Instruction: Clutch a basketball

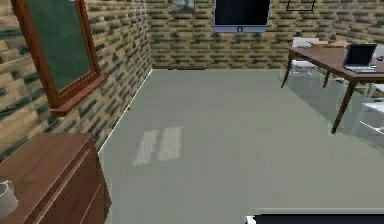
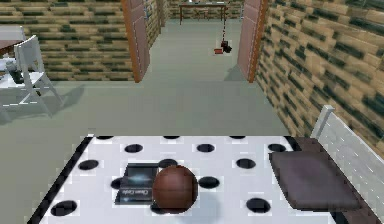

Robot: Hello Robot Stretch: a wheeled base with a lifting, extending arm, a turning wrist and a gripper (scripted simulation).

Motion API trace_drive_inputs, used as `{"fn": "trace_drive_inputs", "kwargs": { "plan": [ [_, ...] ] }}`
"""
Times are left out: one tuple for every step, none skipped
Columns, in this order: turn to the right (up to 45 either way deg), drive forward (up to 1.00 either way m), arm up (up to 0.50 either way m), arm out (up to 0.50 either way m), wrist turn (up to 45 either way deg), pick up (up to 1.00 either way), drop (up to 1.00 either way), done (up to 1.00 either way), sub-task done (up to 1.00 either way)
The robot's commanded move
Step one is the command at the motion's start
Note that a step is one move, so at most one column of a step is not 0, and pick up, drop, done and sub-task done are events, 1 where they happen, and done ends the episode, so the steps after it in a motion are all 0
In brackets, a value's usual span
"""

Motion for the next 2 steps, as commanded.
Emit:
{"fn": "trace_drive_inputs", "kwargs": {
  "plan": [
    [0.0, 0.0, 0.0, 0.26, 0.0, 0.0, 0.0, 0.0, 0.0],
    [0.0, 0.0, 0.0, 0.0, 45.0, 0.0, 0.0, 0.0, 0.0]
  ]
}}
